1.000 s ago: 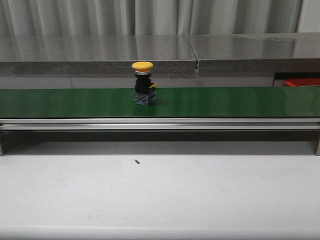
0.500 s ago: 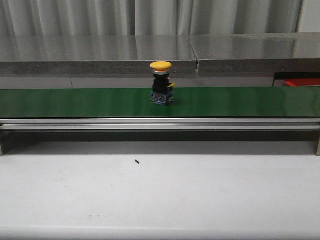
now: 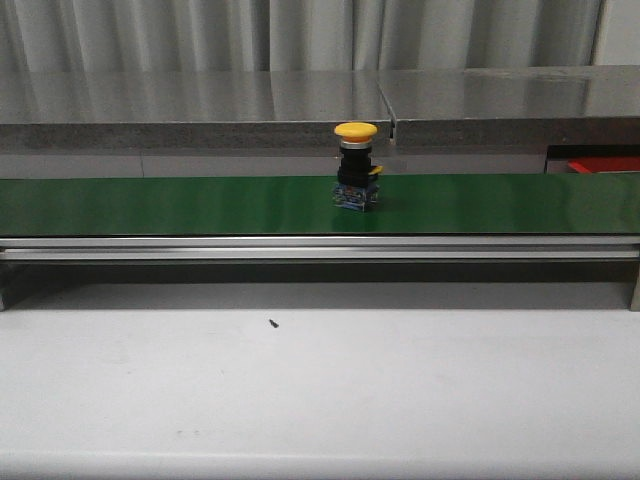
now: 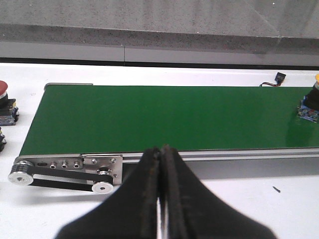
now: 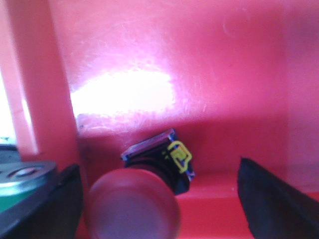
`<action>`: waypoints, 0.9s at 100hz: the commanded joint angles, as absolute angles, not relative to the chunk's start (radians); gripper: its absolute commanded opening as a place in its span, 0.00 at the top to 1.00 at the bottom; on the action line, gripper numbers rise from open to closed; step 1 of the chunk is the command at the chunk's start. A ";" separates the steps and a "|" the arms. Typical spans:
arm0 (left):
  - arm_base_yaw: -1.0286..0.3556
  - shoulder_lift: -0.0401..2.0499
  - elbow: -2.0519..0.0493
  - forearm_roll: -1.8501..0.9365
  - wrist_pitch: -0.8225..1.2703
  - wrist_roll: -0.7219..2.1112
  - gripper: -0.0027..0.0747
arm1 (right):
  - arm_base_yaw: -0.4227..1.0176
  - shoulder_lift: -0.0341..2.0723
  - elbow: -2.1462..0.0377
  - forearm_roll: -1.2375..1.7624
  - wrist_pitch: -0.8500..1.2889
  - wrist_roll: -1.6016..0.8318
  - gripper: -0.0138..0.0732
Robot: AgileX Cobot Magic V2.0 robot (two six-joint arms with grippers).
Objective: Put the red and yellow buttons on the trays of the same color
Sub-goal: 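Lower the red button into the red tray and open the right gripper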
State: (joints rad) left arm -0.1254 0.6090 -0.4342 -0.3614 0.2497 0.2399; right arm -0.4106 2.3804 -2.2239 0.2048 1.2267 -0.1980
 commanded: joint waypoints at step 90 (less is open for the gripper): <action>-0.126 0.606 -0.463 -0.375 0.173 0.240 0.99 | -0.312 1.501 -1.468 0.358 1.028 -0.475 0.10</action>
